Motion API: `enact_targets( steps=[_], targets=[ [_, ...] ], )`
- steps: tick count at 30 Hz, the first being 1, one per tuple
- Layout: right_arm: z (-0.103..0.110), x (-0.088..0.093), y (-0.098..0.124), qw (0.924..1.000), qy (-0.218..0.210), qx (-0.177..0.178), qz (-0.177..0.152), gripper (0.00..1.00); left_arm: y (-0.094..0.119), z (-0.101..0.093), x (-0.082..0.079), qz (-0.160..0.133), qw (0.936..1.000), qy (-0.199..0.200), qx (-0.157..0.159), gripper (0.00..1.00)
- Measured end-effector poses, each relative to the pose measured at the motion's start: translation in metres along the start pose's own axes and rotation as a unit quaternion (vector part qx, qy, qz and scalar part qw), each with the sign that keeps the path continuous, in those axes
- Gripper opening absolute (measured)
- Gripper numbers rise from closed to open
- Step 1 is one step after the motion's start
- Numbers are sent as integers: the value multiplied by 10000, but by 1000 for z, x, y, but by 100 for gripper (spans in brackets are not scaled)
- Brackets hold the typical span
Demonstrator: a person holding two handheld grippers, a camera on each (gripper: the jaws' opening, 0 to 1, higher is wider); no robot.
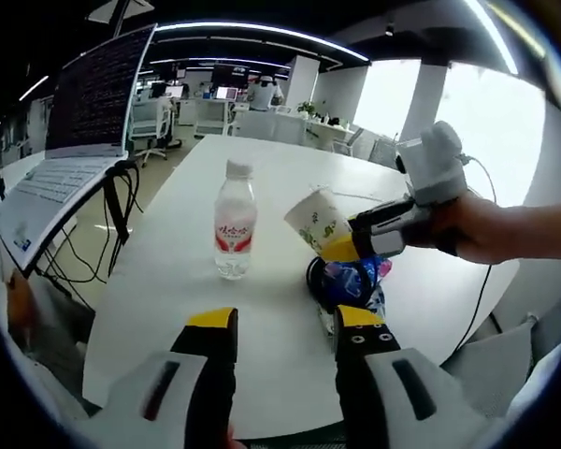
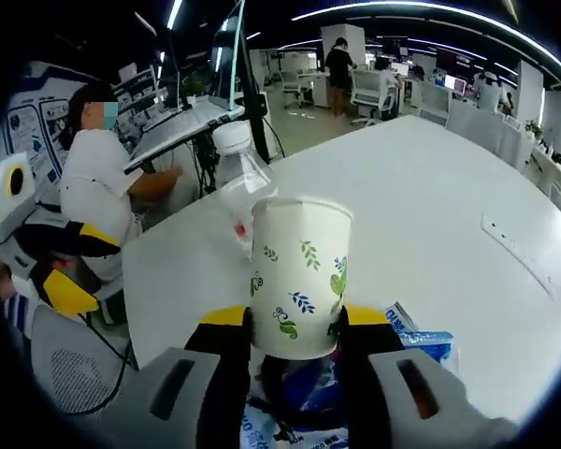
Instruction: Arrange the tabletop items into an orderly group along one side of the table until the central work area is clear of visible clutter.
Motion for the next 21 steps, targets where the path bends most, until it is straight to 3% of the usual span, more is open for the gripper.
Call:
enact_targets(
  steps=[13, 21],
  targets=[
    [19, 0, 33, 9968, 773, -116, -150, 36, -6, -3, -17, -131, 9997, 73, 187, 38],
    [33, 3, 55, 9926, 1160, -259, -265, 36, -16, -11, -30, -174, 9988, -14, 464, 38]
  ],
)
Point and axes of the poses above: the point that each gripper's makers call its tool centre point, and the gripper's own axes: y roughly backward along the fingers, z roughly to its left, x roughly out of its underside, the point moved 10 cm from there along y, roughly backward along the fingers, and after that the axes turned 15 degrees about -z, right-handed, at the moved point
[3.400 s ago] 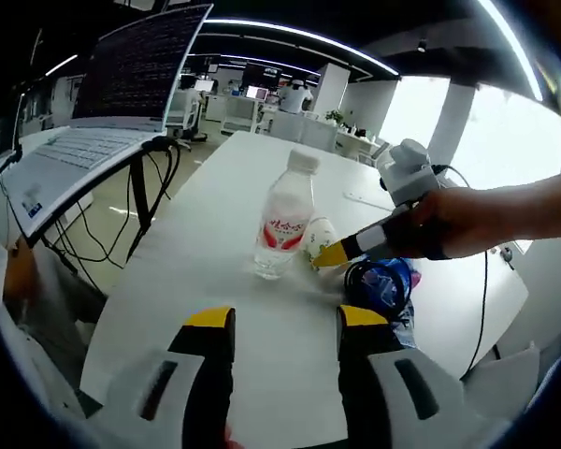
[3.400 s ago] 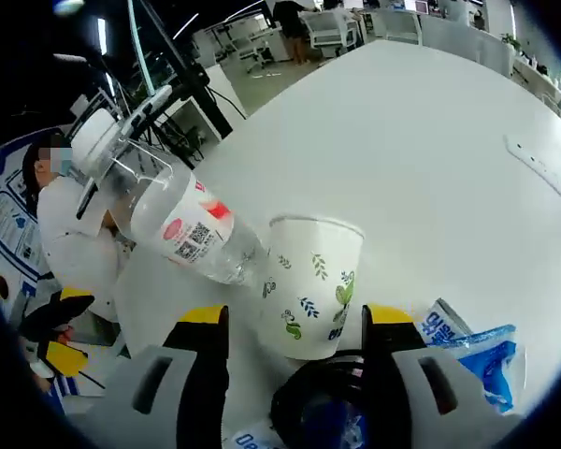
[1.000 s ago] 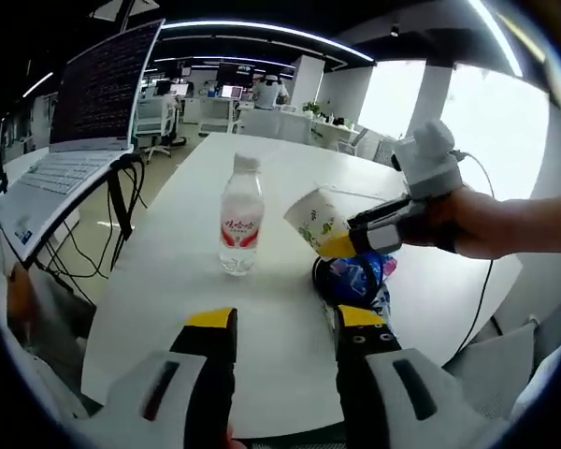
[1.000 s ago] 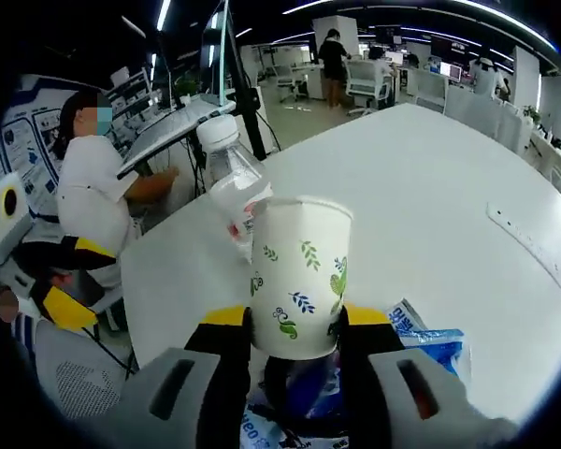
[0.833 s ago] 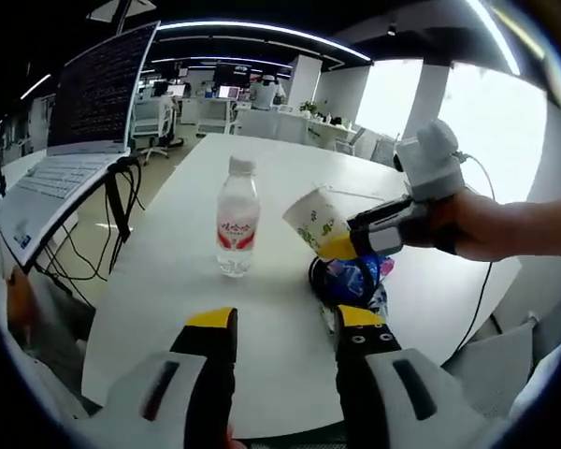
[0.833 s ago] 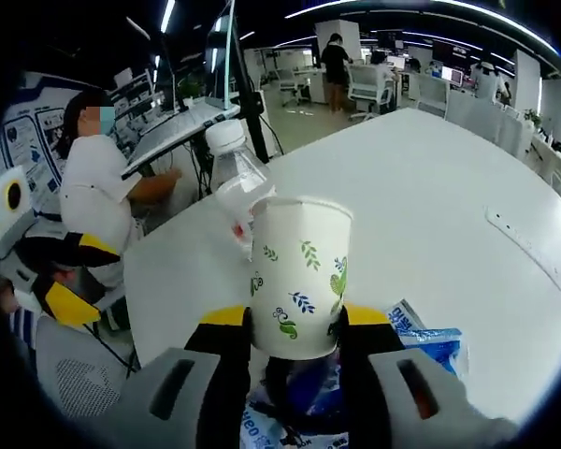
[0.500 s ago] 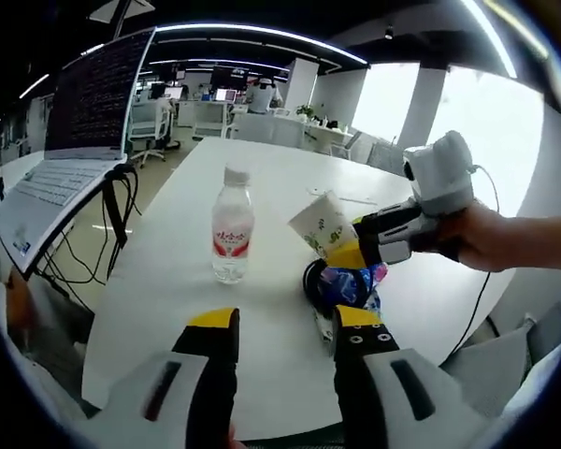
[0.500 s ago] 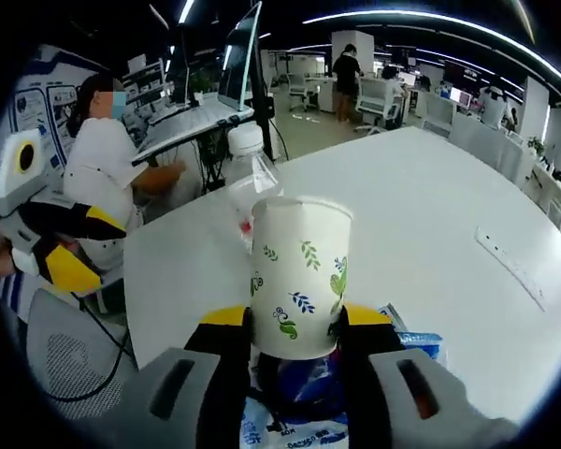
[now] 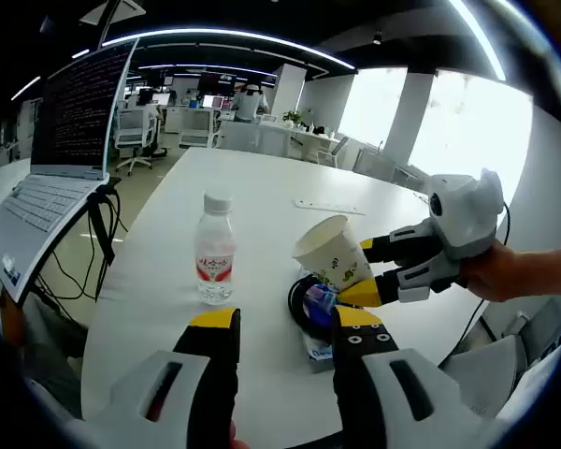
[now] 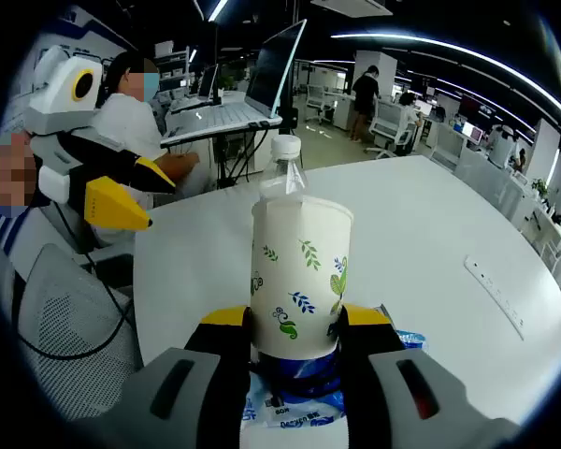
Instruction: Arrange the tabletop items into an orderly group along one side of the table until the central work area is clear of visible clutter.
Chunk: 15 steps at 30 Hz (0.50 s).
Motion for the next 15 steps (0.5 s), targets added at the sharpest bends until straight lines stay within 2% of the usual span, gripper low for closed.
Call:
enact_targets(
  steps=[2, 4, 8, 15],
  targets=[
    [4, 1, 4, 10000, 84, -26, 18, 36, -2, -2, -3, -18, 10000, 8, 70, 38],
    [8, 2, 9, 9999, -24, -67, -81, 36, -6, -5, -5, -29, 9999, 13, 146, 38],
    [17, 7, 14, 9998, 177, -135, -18, 36, -12, -13, -7, -21, 9995, -12, 324, 37],
    [28, 11, 24, 9989, 421, -217, 64, 36, -25, -33, -6, 94, 9957, 47, 920, 35]
  ],
)
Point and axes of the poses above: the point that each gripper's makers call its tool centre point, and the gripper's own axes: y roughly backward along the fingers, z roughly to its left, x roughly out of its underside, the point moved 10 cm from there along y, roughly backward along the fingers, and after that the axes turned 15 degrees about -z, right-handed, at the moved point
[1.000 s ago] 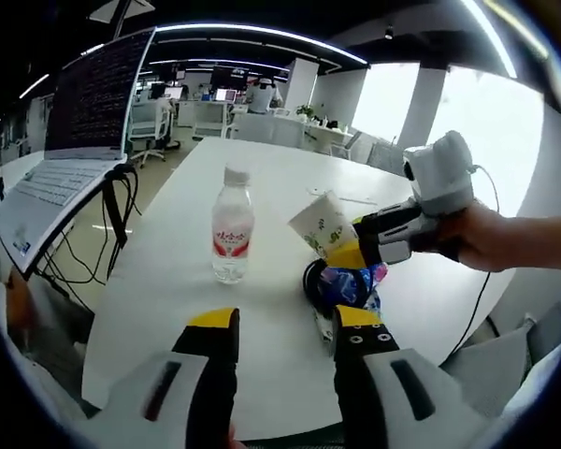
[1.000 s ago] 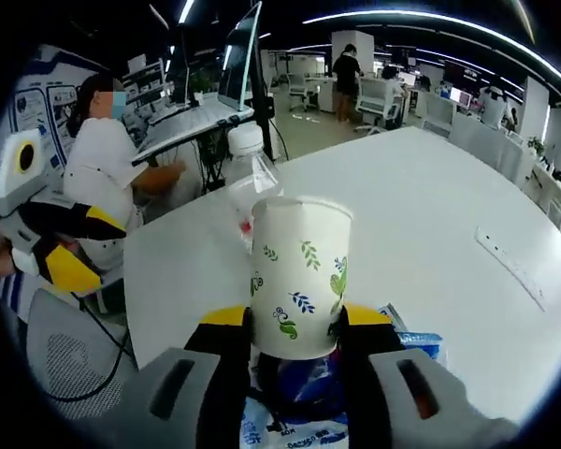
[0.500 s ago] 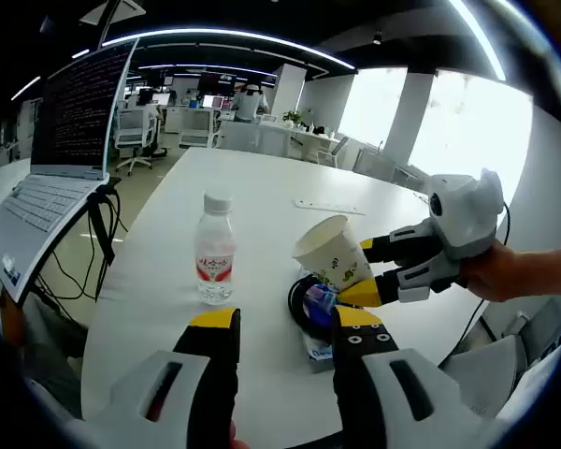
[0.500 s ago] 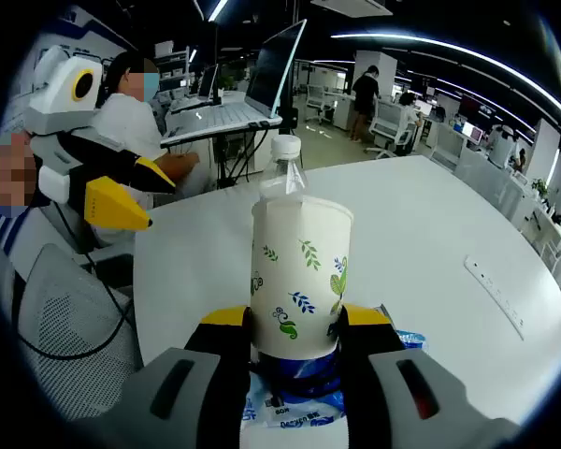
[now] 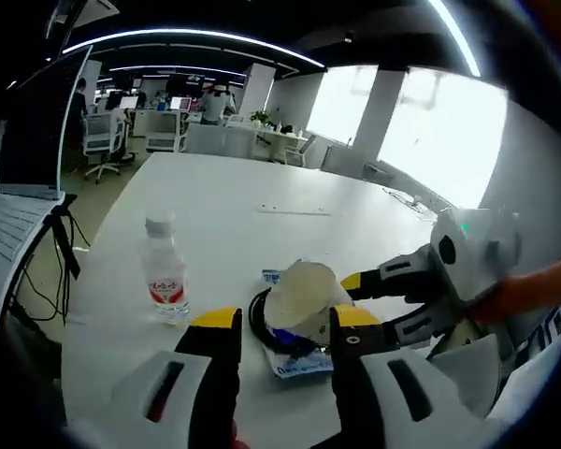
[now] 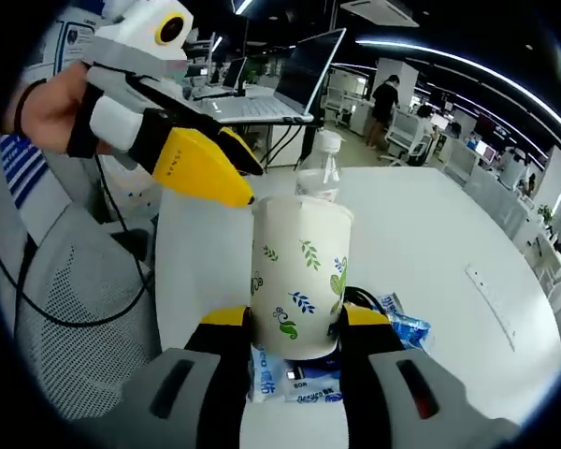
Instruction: Arrange the tabletop items into an orderly group along one side of the table until the central work area is clear of visible clutter.
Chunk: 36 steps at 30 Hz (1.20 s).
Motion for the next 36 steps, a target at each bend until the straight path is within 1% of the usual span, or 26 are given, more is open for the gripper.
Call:
enact_targets(
  steps=[6, 8, 10, 15, 17, 18, 19, 20, 21, 22, 23, 26, 30, 33, 36],
  targets=[
    [2, 1, 6, 9998, 172, -4, 28, 36, -9, -10, 5, 200, 9992, 37, 345, 34],
    [3, 2, 8, 9997, 255, -10, 28, 36, -11, -11, 7, 255, 9988, 44, 414, 31],
    [4, 3, 10, 9994, 333, -22, 43, 36, -12, -14, 7, 287, 9981, 162, 527, 26],
    [7, 4, 15, 9985, 534, -90, 26, 36, -17, -22, 10, 427, 9962, 106, 746, 19],
    [8, 4, 16, 9976, 683, -134, 27, 36, -18, -25, 12, 533, 9943, 361, 854, 14],
    [9, 4, 16, 9973, 722, -152, 41, 36, -18, -25, 12, 532, 9940, 412, 857, 11],
    [10, 5, 16, 9966, 804, -174, 70, 36, -18, -26, 13, 483, 9935, 582, 850, 9],
    [10, 5, 16, 9960, 861, -202, 91, 36, -17, -26, 13, 504, 9931, 575, 893, 8],
    [10, 6, 16, 9957, 897, -216, 101, 36, -17, -27, 14, 513, 9921, 665, 927, 6],
    [11, 7, 16, 9954, 926, -235, 119, 36, -17, -27, 14, 506, 9918, 716, 928, 3],
    [12, 7, 17, 9949, 963, -261, 122, 36, -17, -27, 14, 478, 9917, 786, 900, 2],
    [13, 8, 17, 9956, 895, -251, 80, 35, -17, -30, 14, 534, 9900, 908, 937, 0],
    [16, 11, 16, 9965, 805, -239, 0, 35, -17, -34, 15, 625, 9895, 872, 968, 0],
    [17, 12, 14, 9961, 852, -223, 7, 36, -17, -36, 16, 669, 9893, 863, 967, 0],
    [17, 11, 15, 9960, 867, -223, -30, 36, -16, -36, 16, 661, 9887, 986, 914, 0]
  ],
)
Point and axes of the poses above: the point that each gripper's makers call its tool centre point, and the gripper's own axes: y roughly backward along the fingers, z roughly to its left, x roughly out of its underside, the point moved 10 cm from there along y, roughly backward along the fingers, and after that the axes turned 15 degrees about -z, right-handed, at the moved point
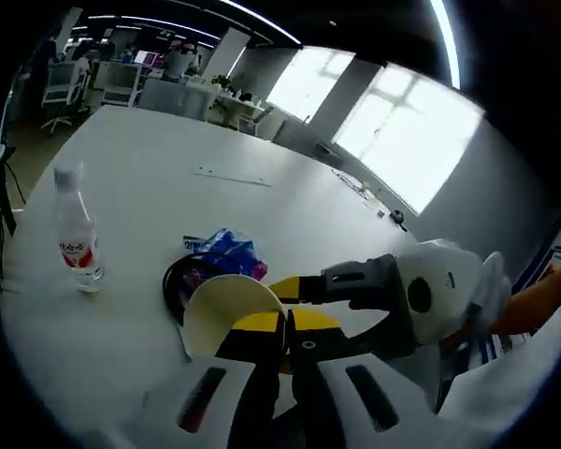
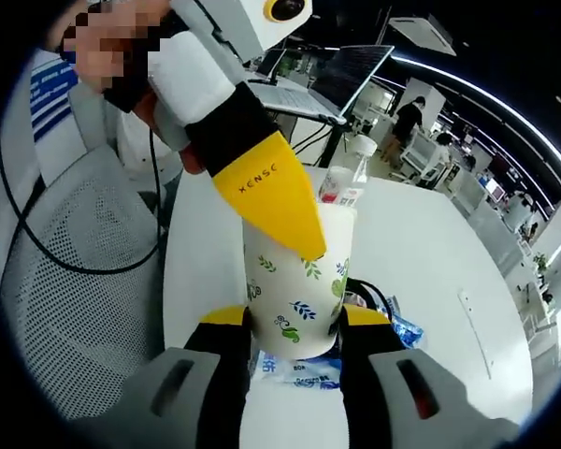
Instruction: Arrange the tabletop items into an orderly group along one side of the table until the central work area is clear of visible clutter.
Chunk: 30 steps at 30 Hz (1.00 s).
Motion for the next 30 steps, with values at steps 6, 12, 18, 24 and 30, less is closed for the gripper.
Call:
enact_targets(
  steps=[6, 12, 18, 24, 30],
  targets=[
    [-2, 1, 2, 10000, -40, 13, -63, 36, 1, 0, -2, -27, 10000, 71, -24, 0],
    [-1, 10, 7, 9999, -129, -23, 99, 39, 0, 0, -5, 12, 9997, -219, -86, 0],
    [1, 23, 21, 9991, -349, 72, 223, 40, 0, 5, -7, 94, 9984, -520, -211, 0],
    [0, 38, 36, 9963, -748, 268, 330, 43, 1, 12, -6, 213, 9955, -841, -376, 0],
    [-4, 49, 53, 9879, -1348, 705, 284, 45, 2, 18, -7, 334, 9913, -1156, -529, 0]
  ],
)
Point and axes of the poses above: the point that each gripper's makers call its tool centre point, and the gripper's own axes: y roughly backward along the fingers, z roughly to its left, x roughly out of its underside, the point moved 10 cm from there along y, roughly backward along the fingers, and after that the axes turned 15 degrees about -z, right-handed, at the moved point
